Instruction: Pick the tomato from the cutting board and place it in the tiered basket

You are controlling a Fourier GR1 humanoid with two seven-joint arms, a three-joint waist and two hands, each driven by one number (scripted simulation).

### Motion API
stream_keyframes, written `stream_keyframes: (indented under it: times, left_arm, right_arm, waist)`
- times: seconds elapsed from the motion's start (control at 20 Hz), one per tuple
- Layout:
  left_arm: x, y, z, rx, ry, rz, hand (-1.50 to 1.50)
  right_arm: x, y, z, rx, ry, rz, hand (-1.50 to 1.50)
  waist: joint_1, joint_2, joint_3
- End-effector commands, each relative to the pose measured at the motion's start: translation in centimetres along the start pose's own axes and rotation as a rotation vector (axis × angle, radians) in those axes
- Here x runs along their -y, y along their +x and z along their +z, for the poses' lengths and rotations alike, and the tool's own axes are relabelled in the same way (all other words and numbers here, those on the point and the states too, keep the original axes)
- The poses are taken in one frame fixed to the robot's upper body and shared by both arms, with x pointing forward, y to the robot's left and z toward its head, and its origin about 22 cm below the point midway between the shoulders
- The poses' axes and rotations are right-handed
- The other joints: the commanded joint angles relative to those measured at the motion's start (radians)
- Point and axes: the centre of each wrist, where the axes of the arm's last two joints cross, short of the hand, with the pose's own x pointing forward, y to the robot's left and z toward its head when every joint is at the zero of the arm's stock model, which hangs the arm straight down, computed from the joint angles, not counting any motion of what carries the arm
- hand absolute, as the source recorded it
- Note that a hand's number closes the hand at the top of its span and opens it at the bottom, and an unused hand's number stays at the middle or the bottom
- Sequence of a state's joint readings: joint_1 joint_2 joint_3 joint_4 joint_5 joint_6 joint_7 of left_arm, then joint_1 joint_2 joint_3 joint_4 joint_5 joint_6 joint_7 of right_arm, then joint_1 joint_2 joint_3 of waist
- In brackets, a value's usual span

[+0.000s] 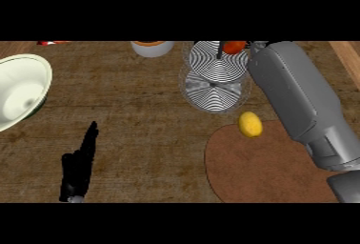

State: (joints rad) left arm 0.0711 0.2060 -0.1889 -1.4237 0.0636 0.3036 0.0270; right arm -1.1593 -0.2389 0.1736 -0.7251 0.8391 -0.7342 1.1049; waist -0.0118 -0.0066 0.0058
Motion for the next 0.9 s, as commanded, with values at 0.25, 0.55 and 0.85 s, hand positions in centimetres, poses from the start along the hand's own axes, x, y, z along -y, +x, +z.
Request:
stream_keyframes:
  times: [0.25,0.55,0.85]
  left_arm:
    - [-0.4,-0.6,0.7,-0.054,0.022,0.008,0.0]
    - [-1.3,-3.4,2.1,-0.123,0.102,0.004,0.0]
    - [-3.1,-3.3,2.7,-0.128,0.147,0.014,0.0]
  right_arm:
    - [2.0,-0.1,-2.2,-0.099,-0.308,-0.329,-1.5]
    - [4.8,0.5,-4.0,-0.148,-0.388,-0.338,-1.5]
    - [6.3,-0.7,-3.7,-0.168,-0.401,-0.36,-1.5]
  waist:
    - [-0.043,-0.022,-0.008]
    - [-0.116,-0.052,-0.012]
    - [-0.172,-0.083,-0.011]
